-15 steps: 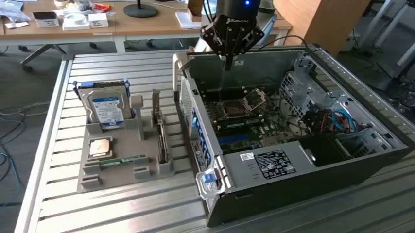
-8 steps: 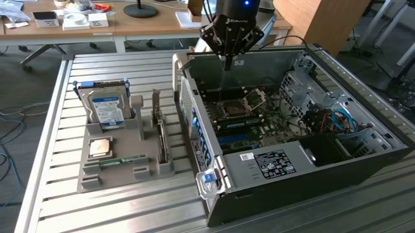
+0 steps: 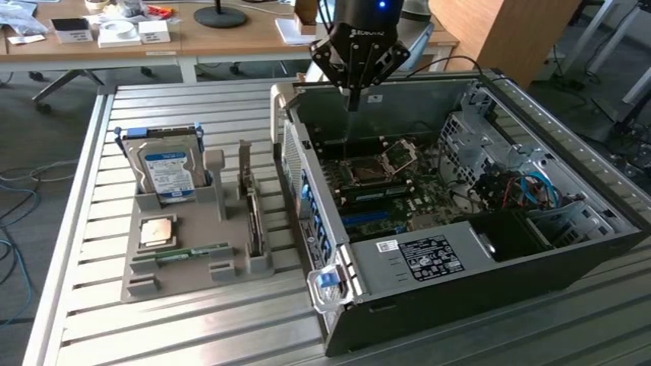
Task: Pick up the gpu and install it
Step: 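Reach for the gpu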
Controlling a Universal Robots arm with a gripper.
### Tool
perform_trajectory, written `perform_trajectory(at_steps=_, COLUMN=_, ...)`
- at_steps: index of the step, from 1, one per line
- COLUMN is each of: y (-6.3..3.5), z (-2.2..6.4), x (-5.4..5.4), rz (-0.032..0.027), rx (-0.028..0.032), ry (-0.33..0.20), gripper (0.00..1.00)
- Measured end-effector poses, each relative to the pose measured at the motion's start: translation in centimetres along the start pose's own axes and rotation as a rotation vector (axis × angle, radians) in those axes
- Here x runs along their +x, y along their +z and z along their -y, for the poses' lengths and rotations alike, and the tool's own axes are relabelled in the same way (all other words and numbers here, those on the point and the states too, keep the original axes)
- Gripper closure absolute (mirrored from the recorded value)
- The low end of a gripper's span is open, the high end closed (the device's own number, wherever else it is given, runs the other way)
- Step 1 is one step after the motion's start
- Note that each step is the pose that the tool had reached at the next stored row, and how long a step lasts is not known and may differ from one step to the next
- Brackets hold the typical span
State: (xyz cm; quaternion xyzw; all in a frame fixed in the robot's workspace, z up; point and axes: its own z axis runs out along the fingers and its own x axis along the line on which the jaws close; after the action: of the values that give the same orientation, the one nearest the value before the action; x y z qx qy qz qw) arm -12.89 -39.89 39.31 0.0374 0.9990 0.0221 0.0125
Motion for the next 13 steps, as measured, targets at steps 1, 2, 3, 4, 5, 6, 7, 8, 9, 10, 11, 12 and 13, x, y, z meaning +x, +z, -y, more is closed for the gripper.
perform_trajectory(at_steps=1, y=0.0, z=0.01, x=0.1, rz=0.0, rx=0.0, ry=0.0, gripper=0.89)
perform_trajectory(at_steps=2, y=0.0, z=0.01, x=0.2, rz=0.0, rx=0.0, ry=0.0, gripper=0.89)
perform_trajectory(at_steps=3, y=0.0, z=0.02, x=0.3, rz=0.0, rx=0.0, ry=0.0, gripper=0.89)
perform_trajectory(at_steps=4, y=0.01, z=0.03, x=0.4, rz=0.0, rx=0.0, ry=0.0, gripper=0.89)
perform_trajectory(at_steps=5, y=0.01, z=0.04, x=0.5, rz=0.0, rx=-0.0001, ry=0.0, gripper=0.89)
perform_trajectory(at_steps=6, y=0.01, z=0.05, x=0.6, rz=0.0, rx=-0.0001, ry=0.0, gripper=0.89)
perform_trajectory(at_steps=7, y=0.01, z=0.06, x=0.7, rz=0.0, rx=0.0, ry=0.0, gripper=0.89)
perform_trajectory(at_steps=8, y=0.01, z=0.07, x=0.9, rz=-0.0001, rx=0.0, ry=0.0, gripper=0.89)
perform_trajectory(at_steps=9, y=0.01, z=0.07, x=1.0, rz=0.0, rx=0.0, ry=0.0, gripper=0.89)
perform_trajectory(at_steps=10, y=0.01, z=0.08, x=1.1, rz=0.0, rx=0.0, ry=0.0, gripper=0.89)
perform_trajectory(at_steps=11, y=0.02, z=0.09, x=1.2, rz=0.0, rx=0.0, ry=0.0, gripper=0.89)
perform_trajectory(at_steps=12, y=0.02, z=0.1, x=1.4, rz=0.0, rx=0.0, ry=0.0, gripper=0.89)
perform_trajectory(at_steps=13, y=0.02, z=0.11, x=1.5, rz=0.0, rx=-0.0001, ry=0.0, gripper=0.89)
